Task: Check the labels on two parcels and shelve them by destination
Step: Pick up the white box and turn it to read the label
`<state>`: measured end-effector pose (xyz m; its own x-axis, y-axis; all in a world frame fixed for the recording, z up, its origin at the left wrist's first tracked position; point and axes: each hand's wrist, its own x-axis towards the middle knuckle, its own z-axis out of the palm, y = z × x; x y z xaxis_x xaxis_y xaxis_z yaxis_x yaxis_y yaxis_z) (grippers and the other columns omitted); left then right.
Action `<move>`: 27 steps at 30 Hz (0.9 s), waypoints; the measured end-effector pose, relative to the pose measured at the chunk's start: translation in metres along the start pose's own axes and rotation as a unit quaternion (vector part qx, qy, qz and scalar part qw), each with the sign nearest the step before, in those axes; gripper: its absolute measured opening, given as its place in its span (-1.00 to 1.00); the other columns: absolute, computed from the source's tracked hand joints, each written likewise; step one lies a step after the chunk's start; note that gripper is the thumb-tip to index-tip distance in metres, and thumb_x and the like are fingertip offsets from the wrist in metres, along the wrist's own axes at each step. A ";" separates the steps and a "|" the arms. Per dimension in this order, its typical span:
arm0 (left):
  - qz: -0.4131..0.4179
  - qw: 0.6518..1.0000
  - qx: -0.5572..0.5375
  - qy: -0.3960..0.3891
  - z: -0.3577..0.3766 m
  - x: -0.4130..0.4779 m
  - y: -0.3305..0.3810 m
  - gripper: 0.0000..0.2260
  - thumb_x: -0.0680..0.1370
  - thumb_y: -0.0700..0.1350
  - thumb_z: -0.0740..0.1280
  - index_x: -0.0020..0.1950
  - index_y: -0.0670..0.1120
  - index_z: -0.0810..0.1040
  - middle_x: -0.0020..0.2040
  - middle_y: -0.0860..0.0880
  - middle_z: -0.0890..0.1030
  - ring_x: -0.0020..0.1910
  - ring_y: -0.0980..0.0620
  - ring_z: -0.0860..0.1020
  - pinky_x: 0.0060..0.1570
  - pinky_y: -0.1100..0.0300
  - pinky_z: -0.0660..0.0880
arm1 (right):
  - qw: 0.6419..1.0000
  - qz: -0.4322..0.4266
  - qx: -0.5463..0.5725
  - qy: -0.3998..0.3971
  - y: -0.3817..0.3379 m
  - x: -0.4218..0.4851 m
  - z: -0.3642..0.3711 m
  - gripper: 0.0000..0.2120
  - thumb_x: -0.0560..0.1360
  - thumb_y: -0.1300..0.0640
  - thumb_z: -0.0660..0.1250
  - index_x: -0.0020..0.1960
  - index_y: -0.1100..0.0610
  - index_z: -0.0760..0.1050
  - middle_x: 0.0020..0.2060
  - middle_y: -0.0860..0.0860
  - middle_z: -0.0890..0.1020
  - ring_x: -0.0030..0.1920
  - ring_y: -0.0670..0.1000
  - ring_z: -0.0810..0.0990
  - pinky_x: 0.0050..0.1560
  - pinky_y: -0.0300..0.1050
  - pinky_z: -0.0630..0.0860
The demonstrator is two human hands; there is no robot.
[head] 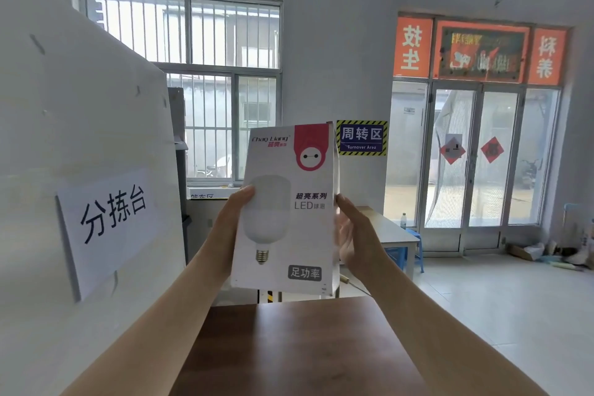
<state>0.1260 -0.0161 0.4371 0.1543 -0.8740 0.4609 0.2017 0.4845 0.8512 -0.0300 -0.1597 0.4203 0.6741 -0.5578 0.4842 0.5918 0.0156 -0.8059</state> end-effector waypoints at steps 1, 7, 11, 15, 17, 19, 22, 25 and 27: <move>-0.002 1.000 0.002 -0.004 0.002 0.001 0.001 -0.51 0.15 0.21 0.55 0.01 0.04 0.70 -0.05 -0.15 0.70 -0.11 -0.16 0.69 -0.19 -0.02 0.63 | 0.999 0.027 0.022 -0.010 -0.001 -0.001 0.000 -0.59 0.22 -0.17 0.58 -0.04 0.04 0.66 0.03 0.10 0.71 0.07 0.12 0.69 0.29 0.27 0.46; -0.009 1.000 0.000 -0.014 0.010 -0.001 0.002 -0.48 0.08 0.20 0.59 -0.03 0.02 0.72 -0.08 -0.15 0.72 -0.17 -0.14 0.70 -0.27 0.03 0.64 | 0.991 0.125 0.053 0.003 -0.011 -0.012 0.003 -0.53 0.52 -0.17 0.18 -0.24 0.07 0.75 -0.26 0.05 0.75 -0.27 0.04 0.73 -0.23 -0.12 0.66; 0.015 0.996 0.052 0.067 0.001 0.001 0.000 -0.39 0.36 0.15 0.49 0.30 -0.14 0.50 0.16 -0.28 0.62 -0.04 -0.24 0.67 -0.16 -0.06 0.63 | 0.991 0.111 0.050 0.055 -0.001 -0.013 -0.005 -0.61 0.36 -0.18 0.36 0.04 0.05 0.68 -0.11 0.06 0.75 -0.11 0.10 0.72 0.03 0.06 0.65; 0.087 0.966 0.169 0.176 -0.002 0.004 0.000 -0.63 0.57 -0.13 0.32 0.39 -0.06 0.47 0.13 -0.12 0.68 0.07 -0.12 0.66 0.09 -0.14 0.58 | 0.991 0.091 0.048 0.088 0.008 -0.013 -0.011 -0.71 0.29 -0.15 0.50 -0.05 -0.05 0.69 -0.03 0.04 0.74 0.02 0.13 0.67 0.32 0.28 0.46; 0.103 0.953 0.201 0.204 0.003 0.005 0.002 -0.64 0.56 -0.18 0.33 0.37 -0.11 0.51 0.12 -0.11 0.68 0.01 -0.06 0.68 0.02 -0.02 0.62 | 0.992 0.083 0.035 0.088 0.009 -0.015 -0.009 -0.71 0.32 -0.14 0.48 -0.01 -0.03 0.67 -0.04 0.05 0.74 -0.05 0.10 0.70 0.29 0.27 0.49; 0.109 0.935 0.255 0.223 0.009 0.005 0.000 -0.67 0.58 -0.13 0.31 0.34 -0.11 0.53 0.18 -0.15 0.64 0.05 -0.13 0.66 -0.04 0.06 0.64 | 0.993 0.067 0.028 0.092 0.006 -0.017 -0.005 -0.68 0.34 -0.12 0.43 0.03 -0.01 0.66 -0.05 0.06 0.74 -0.11 0.08 0.70 0.21 0.23 0.55; 0.100 0.880 0.399 0.236 0.016 0.008 -0.003 -0.46 0.48 0.23 0.33 0.29 -0.13 0.49 0.18 -0.16 0.47 0.13 -0.18 0.57 -0.10 0.09 0.65 | 0.994 0.034 0.010 0.103 0.004 -0.017 0.002 -0.71 0.46 -0.05 0.40 0.11 0.07 0.62 -0.02 0.09 0.73 -0.13 0.08 0.71 -0.04 0.06 0.67; 0.108 0.832 0.471 0.273 0.031 0.005 -0.001 -0.47 0.48 0.23 0.28 0.32 -0.08 0.43 0.13 -0.06 0.34 0.12 -0.08 0.51 -0.18 0.25 0.55 | 0.995 0.004 -0.002 0.097 0.001 -0.018 0.008 -0.78 0.55 0.02 0.34 0.11 0.11 0.62 -0.06 0.10 0.74 -0.16 0.08 0.72 -0.14 -0.02 0.68; 0.136 0.815 0.482 0.291 0.036 0.000 0.000 -0.43 0.49 0.24 0.25 0.38 -0.08 0.46 0.19 -0.06 0.37 0.16 -0.11 0.50 -0.14 0.26 0.53 | 0.996 -0.014 -0.014 0.092 -0.002 -0.019 0.012 -0.81 0.55 0.03 0.35 0.08 0.08 0.63 -0.06 0.11 0.74 -0.15 0.10 0.72 -0.07 0.05 0.67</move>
<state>0.0911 -0.0179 0.4460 0.5570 -0.4372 0.7061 -0.7259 0.1567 0.6697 -0.0388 -0.1394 0.4165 0.5634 -0.6999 0.4391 0.5960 -0.0238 -0.8026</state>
